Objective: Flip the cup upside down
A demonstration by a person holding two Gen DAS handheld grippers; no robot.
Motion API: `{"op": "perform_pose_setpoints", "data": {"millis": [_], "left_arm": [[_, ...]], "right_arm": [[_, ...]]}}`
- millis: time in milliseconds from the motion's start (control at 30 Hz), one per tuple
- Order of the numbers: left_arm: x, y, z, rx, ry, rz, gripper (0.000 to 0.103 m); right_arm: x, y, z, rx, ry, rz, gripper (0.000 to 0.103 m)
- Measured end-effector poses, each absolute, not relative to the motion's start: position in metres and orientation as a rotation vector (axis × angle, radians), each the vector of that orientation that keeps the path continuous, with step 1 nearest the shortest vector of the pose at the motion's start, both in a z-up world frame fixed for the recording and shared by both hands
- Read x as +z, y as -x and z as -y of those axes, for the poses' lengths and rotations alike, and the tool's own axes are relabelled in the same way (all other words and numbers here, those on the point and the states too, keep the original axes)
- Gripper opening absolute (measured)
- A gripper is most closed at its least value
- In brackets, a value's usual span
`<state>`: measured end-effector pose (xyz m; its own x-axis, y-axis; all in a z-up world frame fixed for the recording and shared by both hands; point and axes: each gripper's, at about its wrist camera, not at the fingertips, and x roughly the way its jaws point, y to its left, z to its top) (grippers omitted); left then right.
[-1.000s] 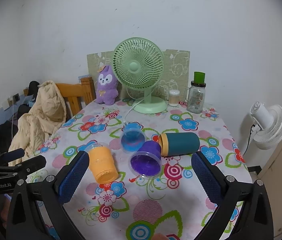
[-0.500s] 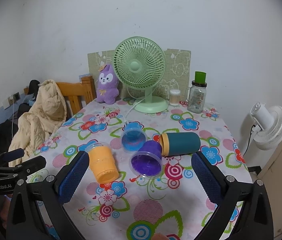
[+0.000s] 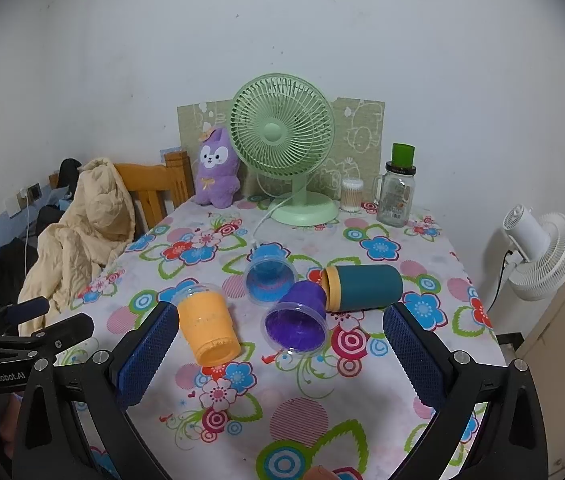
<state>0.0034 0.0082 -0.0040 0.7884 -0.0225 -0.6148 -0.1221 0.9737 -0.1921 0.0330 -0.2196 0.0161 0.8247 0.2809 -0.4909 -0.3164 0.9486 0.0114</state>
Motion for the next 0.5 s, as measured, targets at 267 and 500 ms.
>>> {"op": "perform_pose_setpoints", "data": {"millis": [267, 500], "left_arm": [[-0.0039, -0.0008, -0.0108, 0.054, 0.223, -0.66, 0.103], [-0.0087, -0.0027, -0.0105, 0.056, 0.23, -0.679, 0.103]], "right_arm": [[0.0195, -0.0338, 0.2181, 0.32, 0.08, -0.512, 0.103], [0.0152, -0.0406, 0.2135, 0.322, 0.084, -0.539, 0.103]]}}
